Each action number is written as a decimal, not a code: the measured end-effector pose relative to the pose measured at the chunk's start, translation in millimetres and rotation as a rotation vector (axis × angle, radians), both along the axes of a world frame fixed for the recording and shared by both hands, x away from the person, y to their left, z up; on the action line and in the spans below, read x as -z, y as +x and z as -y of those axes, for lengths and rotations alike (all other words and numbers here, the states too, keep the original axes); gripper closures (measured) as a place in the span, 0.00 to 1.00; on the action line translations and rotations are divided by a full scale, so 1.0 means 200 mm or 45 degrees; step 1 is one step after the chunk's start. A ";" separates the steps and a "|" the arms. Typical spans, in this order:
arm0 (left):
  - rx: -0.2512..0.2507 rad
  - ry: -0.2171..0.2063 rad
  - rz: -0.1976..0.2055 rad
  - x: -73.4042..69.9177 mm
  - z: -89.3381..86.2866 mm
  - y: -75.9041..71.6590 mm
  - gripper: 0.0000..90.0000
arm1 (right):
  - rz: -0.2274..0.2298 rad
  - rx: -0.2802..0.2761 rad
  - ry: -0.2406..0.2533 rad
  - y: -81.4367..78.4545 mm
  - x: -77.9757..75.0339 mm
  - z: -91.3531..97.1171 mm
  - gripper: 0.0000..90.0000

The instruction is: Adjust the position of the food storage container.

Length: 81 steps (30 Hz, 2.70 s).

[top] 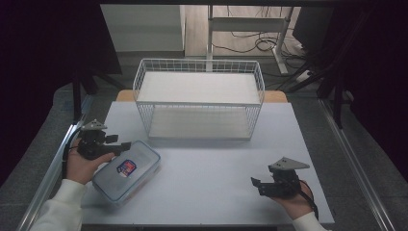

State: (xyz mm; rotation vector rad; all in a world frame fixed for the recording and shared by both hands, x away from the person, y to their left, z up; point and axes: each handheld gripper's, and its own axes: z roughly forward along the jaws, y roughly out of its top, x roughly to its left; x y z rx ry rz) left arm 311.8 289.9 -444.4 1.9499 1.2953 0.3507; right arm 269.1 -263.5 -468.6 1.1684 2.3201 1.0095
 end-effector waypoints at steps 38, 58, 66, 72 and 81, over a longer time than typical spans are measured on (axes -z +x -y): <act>0.254 0.222 -0.189 0.13 0.28 0.24 1.00 | -0.020 0.013 -0.072 0.01 0.04 0.00 0.24; 0.060 0.206 -0.141 0.00 -0.06 -0.19 1.00 | -0.013 0.015 -0.076 0.00 0.04 -0.01 0.24; -0.037 0.173 -0.261 0.14 -0.19 -0.41 1.00 | -0.007 0.011 -0.080 0.01 0.04 -0.01 0.24; -0.047 0.202 -0.362 0.21 -0.21 -0.49 1.00 | 0.032 0.002 -0.087 0.00 0.03 -0.02 0.25; -0.005 0.202 -0.403 0.25 -0.15 -0.47 1.00 | 0.032 -0.009 -0.109 0.00 0.04 -0.03 0.25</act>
